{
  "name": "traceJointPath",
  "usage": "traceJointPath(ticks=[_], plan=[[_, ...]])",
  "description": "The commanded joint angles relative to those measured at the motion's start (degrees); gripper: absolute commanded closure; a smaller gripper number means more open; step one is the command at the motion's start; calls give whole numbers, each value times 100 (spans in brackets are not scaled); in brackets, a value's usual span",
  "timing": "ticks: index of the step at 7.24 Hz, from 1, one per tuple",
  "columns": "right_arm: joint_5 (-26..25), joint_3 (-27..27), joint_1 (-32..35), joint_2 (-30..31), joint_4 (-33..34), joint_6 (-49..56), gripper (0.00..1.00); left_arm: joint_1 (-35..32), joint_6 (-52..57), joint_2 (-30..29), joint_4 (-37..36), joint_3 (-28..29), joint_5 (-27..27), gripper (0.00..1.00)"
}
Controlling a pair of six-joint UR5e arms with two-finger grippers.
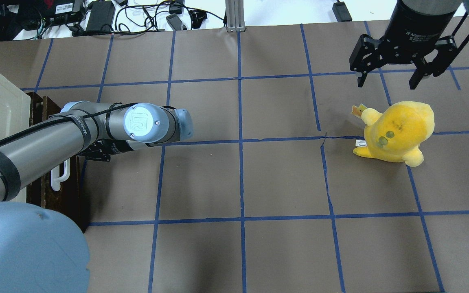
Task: Pull drawer sideways
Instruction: 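Pull the handle with the left gripper, sliding the drawer out toward the table center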
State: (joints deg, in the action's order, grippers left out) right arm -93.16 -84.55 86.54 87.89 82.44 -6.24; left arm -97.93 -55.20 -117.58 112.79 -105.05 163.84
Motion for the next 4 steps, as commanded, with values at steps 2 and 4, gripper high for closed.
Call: traceJointPath(ticks=[2, 4], plan=[[0, 0, 3, 0, 0, 0, 0, -25, 9, -37, 7, 2, 42, 73], [0, 0, 3, 0, 0, 0, 0, -86, 9, -45, 15, -7, 42, 73]])
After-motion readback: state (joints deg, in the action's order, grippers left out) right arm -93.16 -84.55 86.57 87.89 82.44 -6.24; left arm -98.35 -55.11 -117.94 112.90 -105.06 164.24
